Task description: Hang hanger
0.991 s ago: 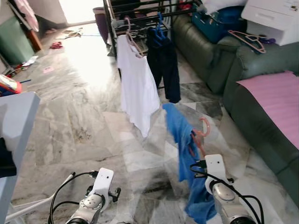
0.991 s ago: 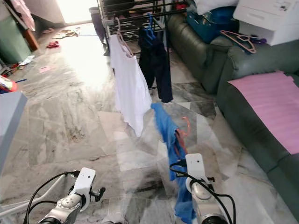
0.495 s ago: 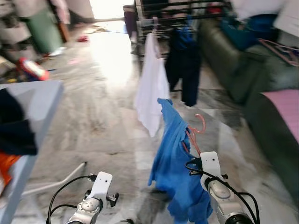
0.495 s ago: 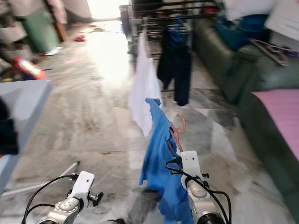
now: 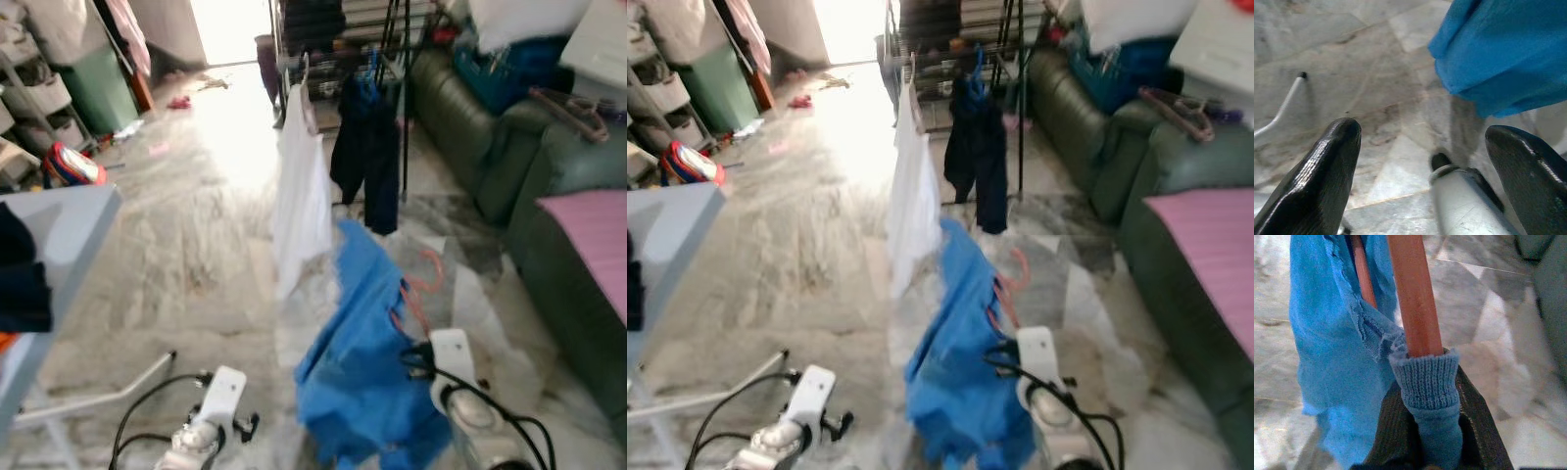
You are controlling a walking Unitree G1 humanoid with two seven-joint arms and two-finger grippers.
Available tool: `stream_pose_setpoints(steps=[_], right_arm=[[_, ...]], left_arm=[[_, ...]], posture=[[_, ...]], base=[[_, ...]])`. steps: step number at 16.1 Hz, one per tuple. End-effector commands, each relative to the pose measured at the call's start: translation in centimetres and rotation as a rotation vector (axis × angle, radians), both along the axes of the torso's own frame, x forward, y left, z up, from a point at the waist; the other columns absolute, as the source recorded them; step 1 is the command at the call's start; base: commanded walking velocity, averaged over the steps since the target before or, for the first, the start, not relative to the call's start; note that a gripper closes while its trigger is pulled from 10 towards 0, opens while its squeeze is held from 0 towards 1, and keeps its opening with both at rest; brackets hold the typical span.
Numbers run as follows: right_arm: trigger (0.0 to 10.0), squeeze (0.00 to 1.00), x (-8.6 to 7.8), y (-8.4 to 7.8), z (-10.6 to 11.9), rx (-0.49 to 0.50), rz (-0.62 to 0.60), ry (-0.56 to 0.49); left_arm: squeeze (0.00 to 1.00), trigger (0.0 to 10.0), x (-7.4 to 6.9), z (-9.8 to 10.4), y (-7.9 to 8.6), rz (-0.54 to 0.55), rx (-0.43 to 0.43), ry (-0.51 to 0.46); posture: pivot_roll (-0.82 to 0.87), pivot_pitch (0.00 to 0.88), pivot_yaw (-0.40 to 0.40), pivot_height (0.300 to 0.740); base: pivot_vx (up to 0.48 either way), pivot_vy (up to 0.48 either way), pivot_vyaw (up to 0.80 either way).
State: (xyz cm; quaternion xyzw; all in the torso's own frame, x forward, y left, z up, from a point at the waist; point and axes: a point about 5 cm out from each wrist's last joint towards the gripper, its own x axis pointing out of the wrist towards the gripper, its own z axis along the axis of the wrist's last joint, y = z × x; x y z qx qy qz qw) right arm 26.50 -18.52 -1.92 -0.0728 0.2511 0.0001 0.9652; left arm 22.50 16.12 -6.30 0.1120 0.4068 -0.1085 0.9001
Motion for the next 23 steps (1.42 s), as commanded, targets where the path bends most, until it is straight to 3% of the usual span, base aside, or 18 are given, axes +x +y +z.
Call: stream_pose_setpoints(steps=[1,11,14,19,23], right_arm=[[10.0,0.0,0.6,1.2,0.5,0.031,0.019,-0.036],[10.0,0.0,0.1,1.7,-0.1,0.047,0.038,-0.008],[10.0,0.0,-0.2,1.6,-0.6,0.069,0.024,0.025],[10.0,0.0,-0.6,1.7,-1.3,0.054,0.0,0.082],[10.0,0.0,-2.9,1.3,-3.4,0.085,-0.117,0.217]], left_arm=[[0.0,10.0,-0.3,-0.1,1.1,0.016,0.026,0.014],[0.0,10.0,-0.2,-0.1,1.7,0.107,0.016,0.024],[0.0,10.0,0.1,0.1,1.9,0.178,-0.019,0.02],[0.0,10.0,0.5,0.4,1.5,0.189,-0.041,-0.014],[0.0,10.0,1.1,0.8,1.0,0.198,-0.044,-0.046]], posture=[[-0.1,0.054,0.054,0.74],[-0.09,0.051,0.051,0.74],[-0.08,0.053,0.04,0.74],[-0.05,0.033,0.007,0.74],[-0.04,0.017,0.008,0.74]], base=[[0.0,-0.311,0.0],[0.0,-0.03,0.0],[0.0,0.0,0.0],[0.0,0.0,0.0],[0.0,0.0,0.0]])
